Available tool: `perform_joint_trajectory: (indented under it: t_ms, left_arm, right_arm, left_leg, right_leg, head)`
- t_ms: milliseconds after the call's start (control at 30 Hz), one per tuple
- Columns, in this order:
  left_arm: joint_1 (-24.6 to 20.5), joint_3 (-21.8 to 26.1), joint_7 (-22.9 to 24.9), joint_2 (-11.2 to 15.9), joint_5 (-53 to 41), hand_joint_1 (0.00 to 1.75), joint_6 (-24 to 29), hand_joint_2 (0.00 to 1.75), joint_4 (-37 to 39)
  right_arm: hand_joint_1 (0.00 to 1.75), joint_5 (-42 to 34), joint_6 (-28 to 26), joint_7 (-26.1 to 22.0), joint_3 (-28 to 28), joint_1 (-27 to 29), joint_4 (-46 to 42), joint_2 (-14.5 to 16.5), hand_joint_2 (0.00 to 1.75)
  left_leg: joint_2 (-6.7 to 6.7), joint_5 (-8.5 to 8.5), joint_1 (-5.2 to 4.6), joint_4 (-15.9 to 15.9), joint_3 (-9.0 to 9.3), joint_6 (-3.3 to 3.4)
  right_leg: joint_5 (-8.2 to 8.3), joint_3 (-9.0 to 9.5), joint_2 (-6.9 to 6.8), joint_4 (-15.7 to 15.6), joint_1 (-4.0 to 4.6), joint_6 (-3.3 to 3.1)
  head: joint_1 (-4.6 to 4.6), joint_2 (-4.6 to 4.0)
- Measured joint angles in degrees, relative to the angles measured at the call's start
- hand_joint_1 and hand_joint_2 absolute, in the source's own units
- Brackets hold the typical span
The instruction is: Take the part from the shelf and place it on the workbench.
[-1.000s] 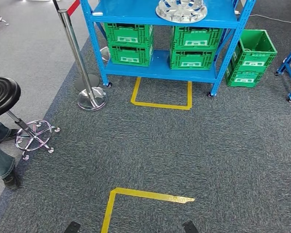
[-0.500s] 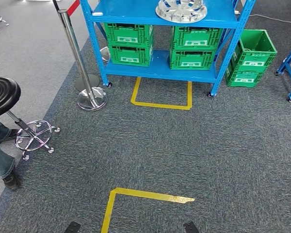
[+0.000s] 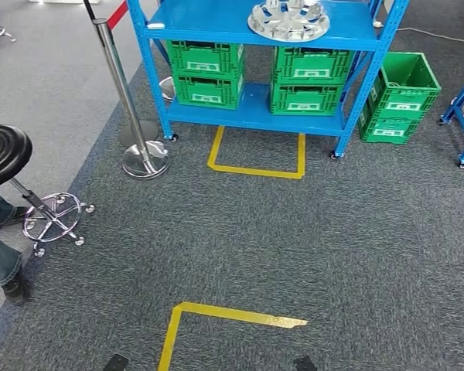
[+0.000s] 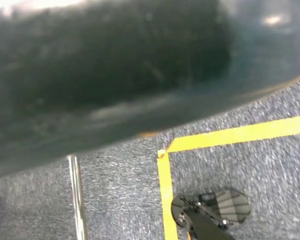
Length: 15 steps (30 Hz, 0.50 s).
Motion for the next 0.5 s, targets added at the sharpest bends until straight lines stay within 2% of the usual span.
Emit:
perform_joint_trajectory:
  t_ms: [33,67,133,200,233,267,333,367,400,433,500]
  left_arm:
    - [-0.04,0.02,0.04,0.06,-0.02,0.0,0.09,0.0,0.01]
    - [-0.08,0.04,0.08,0.12,-0.03,0.0,0.22,0.0,0.03]
    - [-0.08,0.08,0.15,0.1,-0.04,0.0,0.56,0.0,0.06]
    - [-0.09,0.11,0.25,0.1,-0.04,0.0,0.81,0.0,0.07]
    - [-0.16,0.13,0.28,0.07,-0.05,0.0,0.86,0.0,0.07]
    - [-0.22,0.15,0.29,0.04,-0.06,0.0,0.88,0.0,0.07]
    - [-0.22,0.21,0.29,0.0,-0.06,0.0,0.9,0.0,0.07]
    - [-0.14,0.25,0.29,-0.02,-0.06,0.0,0.9,0.0,0.07]
    - [-0.05,0.27,0.29,-0.05,-0.07,0.0,0.9,0.0,0.07]
    - [0.0,0.3,0.29,-0.08,-0.07,0.0,0.9,0.0,0.07]
    - [0.02,0.34,0.29,-0.07,-0.08,0.0,0.91,0.0,0.07]
  right_arm:
    - [0.0,0.03,-0.02,0.0,0.0,-0.04,0.03,0.05,0.0]
    - [0.0,0.06,-0.04,0.0,0.0,-0.05,0.07,0.09,0.0]
    - [0.0,0.09,-0.08,-0.01,0.0,-0.01,0.08,0.1,0.0]
    - [0.0,0.16,-0.08,-0.04,0.0,0.07,0.08,0.09,0.0]
    - [0.0,0.21,-0.08,-0.07,0.0,0.1,0.08,0.09,0.0]
    - [0.0,0.24,-0.08,-0.08,0.0,0.12,0.08,0.09,0.0]
    - [0.0,0.26,-0.09,-0.09,0.0,0.12,0.08,0.08,0.0]
    - [0.0,0.26,-0.09,-0.1,0.0,0.14,0.08,0.08,0.0]
    - [0.0,0.26,-0.09,-0.11,0.0,0.18,0.08,0.08,0.0]
    - [0.0,0.27,-0.09,-0.13,0.0,0.21,0.08,0.08,0.0]
    - [0.0,0.33,-0.08,-0.2,0.0,0.25,0.09,0.1,0.0]
  left_leg:
    - [-0.07,-0.53,0.05,0.79,-0.2,-0.6]
    - [-0.13,-0.92,-0.01,1.42,-0.41,-1.07]
    - [-0.22,-1.26,-0.04,1.96,-0.58,-1.48]
    - [-0.01,-2.03,0.15,2.86,-0.81,-1.74]
    - [0.21,-3.15,0.2,4.81,-1.74,-1.8]
    - [0.44,-4.69,0.18,8.15,-3.43,-1.78]
    - [0.65,-7.63,0.09,16.44,-8.11,-1.51]
    - [0.66,-7.97,-0.01,19.16,-9.89,-1.25]
    - [0.66,-7.1,-0.19,19.76,-10.68,-0.85]
    - [0.66,-5.11,-0.5,18.09,-10.37,-0.26]
    - [0.68,-0.4,-1.42,11.26,-7.82,1.47]
  right_leg:
    - [0.5,1.23,0.26,-2.1,-0.12,-0.17]
    - [0.27,1.73,0.52,-2.78,-0.15,-0.63]
    - [-0.29,1.72,0.73,-2.1,-0.02,-2.26]
    - [-0.5,1.79,0.57,-1.87,0.12,-3.17]
    - [-0.61,1.93,0.44,-1.87,0.2,-3.52]
    - [-0.73,2.04,0.3,-1.91,0.34,-3.82]
    - [-1.0,2.2,0.07,-1.92,0.76,-4.25]
    - [-1.16,2.33,0.03,-1.92,1.01,-4.46]
    - [-1.35,2.56,0.02,-1.92,1.25,-4.64]
    - [-1.57,2.9,0.04,-1.93,1.5,-4.77]
    - [-2.08,3.53,0.05,-2.08,1.84,-4.85]
  head:
    - [0.19,0.0]
    - [0.2,0.01]
    - [-0.08,0.01]
    - [-0.4,0.01]
    - [-0.48,0.01]
    - [-0.6,0.01]
    - [-0.71,0.01]
    - [-0.71,0.01]
    - [-0.7,0.01]
    - [-0.71,0.01]
    - [-0.66,0.01]
